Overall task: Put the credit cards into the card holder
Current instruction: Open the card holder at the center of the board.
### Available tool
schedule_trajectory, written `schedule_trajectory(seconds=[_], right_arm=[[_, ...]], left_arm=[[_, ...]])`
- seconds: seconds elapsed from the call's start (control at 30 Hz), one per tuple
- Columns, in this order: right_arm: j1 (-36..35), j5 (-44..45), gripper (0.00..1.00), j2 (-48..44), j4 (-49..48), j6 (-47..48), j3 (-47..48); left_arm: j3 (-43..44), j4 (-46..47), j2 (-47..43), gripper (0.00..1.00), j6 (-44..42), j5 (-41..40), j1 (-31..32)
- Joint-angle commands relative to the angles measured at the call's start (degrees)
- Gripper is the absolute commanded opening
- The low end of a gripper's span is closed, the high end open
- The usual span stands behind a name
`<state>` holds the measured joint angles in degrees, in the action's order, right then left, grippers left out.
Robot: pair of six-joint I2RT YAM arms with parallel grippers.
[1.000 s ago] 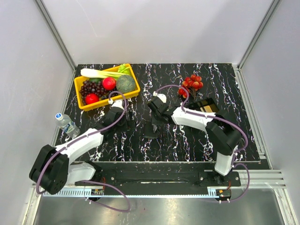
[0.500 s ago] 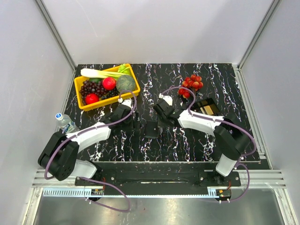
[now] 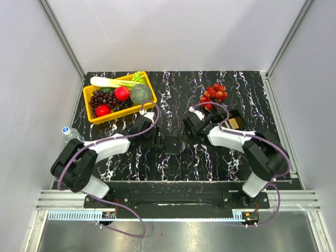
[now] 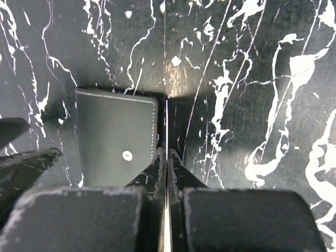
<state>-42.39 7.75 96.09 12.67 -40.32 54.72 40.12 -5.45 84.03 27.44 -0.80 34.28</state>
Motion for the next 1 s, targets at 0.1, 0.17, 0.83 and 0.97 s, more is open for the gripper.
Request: schedule_trajectory(seconds=[0.1, 0.17, 0.83, 0.97], right_arm=[[4.77, -10.55, 0.0, -1.09, -12.14, -5.47, -5.32], [5.39, -12.49, 0.0, -1.0, -15.12, -6.09, -6.02], [5.48, -20.14, 0.0, -1.78, -24.53, -9.52, -6.99], [5.48, -20.75, 0.0, -2.93, -24.97, -9.78, -6.38]], left_arm=[[3.21, 6.76, 5.26, 0.66, 0.77, 7.56, 0.61], [3.21, 7.91, 6.67, 0.66, 1.12, 9.14, 0.61], [1.81, 13.8, 7.21, 0.59, 3.85, 15.92, 0.96], [1.89, 13.89, 5.18, 0.62, 3.41, 15.83, 0.96]])
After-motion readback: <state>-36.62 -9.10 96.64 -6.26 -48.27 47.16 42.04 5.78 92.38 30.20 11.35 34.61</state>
